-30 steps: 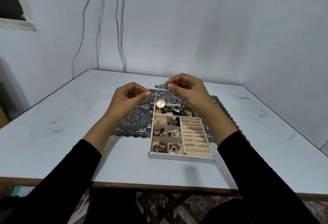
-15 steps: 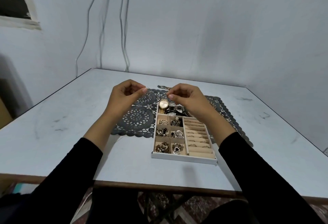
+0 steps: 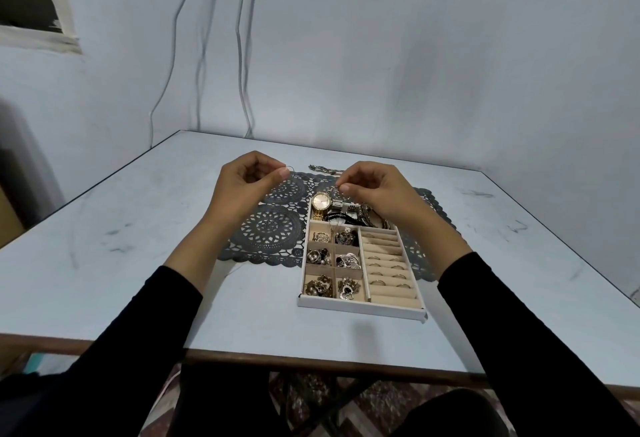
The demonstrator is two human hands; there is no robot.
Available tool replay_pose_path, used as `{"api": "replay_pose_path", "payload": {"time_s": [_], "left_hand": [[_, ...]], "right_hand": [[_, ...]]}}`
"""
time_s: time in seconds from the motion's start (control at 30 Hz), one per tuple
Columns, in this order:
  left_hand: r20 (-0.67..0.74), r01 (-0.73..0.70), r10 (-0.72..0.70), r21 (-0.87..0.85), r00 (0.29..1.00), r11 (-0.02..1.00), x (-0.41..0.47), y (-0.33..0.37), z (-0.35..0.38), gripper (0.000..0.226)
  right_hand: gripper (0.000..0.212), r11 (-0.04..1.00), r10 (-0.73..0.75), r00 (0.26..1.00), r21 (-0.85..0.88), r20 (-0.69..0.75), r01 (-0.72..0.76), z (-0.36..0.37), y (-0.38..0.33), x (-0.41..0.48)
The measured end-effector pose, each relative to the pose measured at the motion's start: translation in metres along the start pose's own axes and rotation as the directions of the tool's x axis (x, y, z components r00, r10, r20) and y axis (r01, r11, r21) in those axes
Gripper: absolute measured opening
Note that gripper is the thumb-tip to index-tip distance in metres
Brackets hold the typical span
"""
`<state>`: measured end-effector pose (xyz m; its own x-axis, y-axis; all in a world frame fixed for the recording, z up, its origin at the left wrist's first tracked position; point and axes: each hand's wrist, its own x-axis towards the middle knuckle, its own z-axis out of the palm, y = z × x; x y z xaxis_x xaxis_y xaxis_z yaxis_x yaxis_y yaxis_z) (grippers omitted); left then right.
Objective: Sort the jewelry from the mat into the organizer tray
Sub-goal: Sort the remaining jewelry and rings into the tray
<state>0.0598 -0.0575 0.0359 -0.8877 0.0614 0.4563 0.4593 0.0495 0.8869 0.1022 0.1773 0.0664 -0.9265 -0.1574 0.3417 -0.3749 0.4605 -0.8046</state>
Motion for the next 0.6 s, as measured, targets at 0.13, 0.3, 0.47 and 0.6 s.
{"api": "replay_pose_path", "payload": {"time_s": [0.13, 0.3, 0.47, 0.6], "left_hand": [[-0.003, 0.004, -0.004, -0.015, 1.000, 1.000, 0.000, 0.000, 0.000, 0.008], [-0.015, 0.001, -0.002, -0.016, 1.000, 1.000, 0.000, -0.001, 0.001, 0.008], [-0.014, 0.003, -0.003, -0.015, 1.000, 1.000, 0.000, 0.000, 0.000, 0.008], [-0.044, -0.004, 0.004, -0.016, 0.999, 1.000, 0.000, 0.003, 0.000, 0.007]], "right_hand": [[0.005, 1.000, 0.009, 1.000, -0.008, 0.024, -0.009, 0.007, 0.002, 0.003], [0.007, 0.999, 0.034, 0.997, -0.034, 0.068, -0.032, 0.016, 0.009, 0.006], [0.005, 0.986, 0.084, 0.984, -0.153, 0.160, -0.059, 0.011, 0.009, 0.004], [0.005, 0.968, 0.108, 0.963, -0.248, 0.249, -0.044, 0.008, 0.007, 0.004]]}}
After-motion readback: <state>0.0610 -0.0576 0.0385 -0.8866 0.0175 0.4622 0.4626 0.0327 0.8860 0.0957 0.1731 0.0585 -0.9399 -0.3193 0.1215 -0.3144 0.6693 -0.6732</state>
